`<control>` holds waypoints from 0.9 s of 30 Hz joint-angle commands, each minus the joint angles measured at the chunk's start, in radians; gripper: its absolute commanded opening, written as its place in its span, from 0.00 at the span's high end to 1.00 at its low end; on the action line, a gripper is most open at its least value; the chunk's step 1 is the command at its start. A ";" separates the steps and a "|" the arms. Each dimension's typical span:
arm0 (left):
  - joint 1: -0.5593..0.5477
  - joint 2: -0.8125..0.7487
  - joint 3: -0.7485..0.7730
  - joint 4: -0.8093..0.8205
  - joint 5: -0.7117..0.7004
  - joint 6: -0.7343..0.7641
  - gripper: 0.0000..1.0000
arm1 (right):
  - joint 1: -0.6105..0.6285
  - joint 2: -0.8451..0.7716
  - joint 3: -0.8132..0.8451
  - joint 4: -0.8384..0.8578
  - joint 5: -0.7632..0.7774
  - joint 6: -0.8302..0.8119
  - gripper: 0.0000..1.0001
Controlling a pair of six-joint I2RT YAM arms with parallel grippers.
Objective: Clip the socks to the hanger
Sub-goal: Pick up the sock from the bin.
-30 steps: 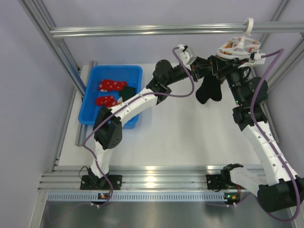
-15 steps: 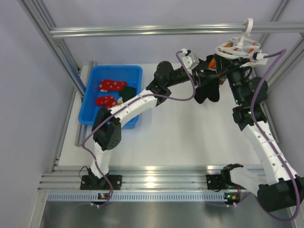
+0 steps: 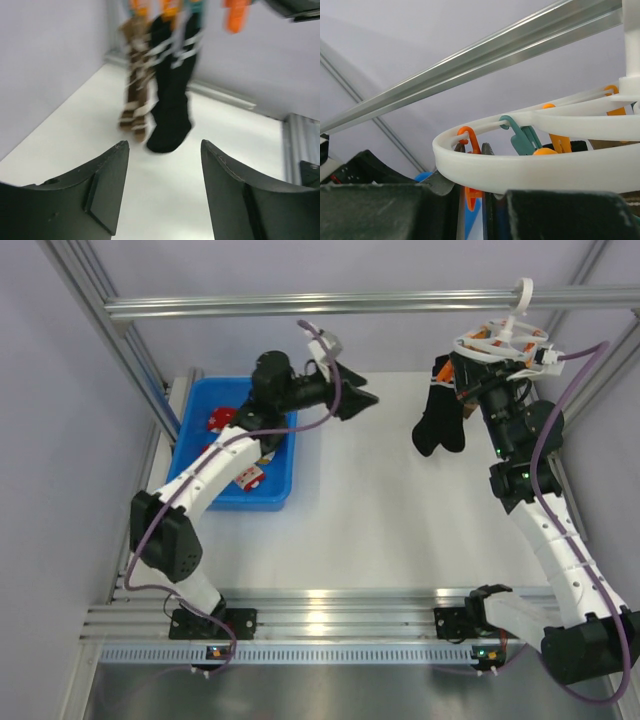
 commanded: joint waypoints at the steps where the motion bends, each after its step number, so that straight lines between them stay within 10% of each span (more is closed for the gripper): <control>1: 0.174 -0.140 -0.065 -0.223 0.041 0.016 0.35 | 0.001 -0.006 0.026 0.007 -0.078 0.003 1.00; 11: 0.612 -0.203 -0.205 -0.688 -0.074 0.506 0.36 | -0.004 0.017 0.033 0.005 -0.103 -0.019 1.00; 27: 0.628 0.122 -0.078 -0.679 -0.430 0.518 0.41 | -0.016 0.033 0.053 -0.025 -0.110 -0.048 1.00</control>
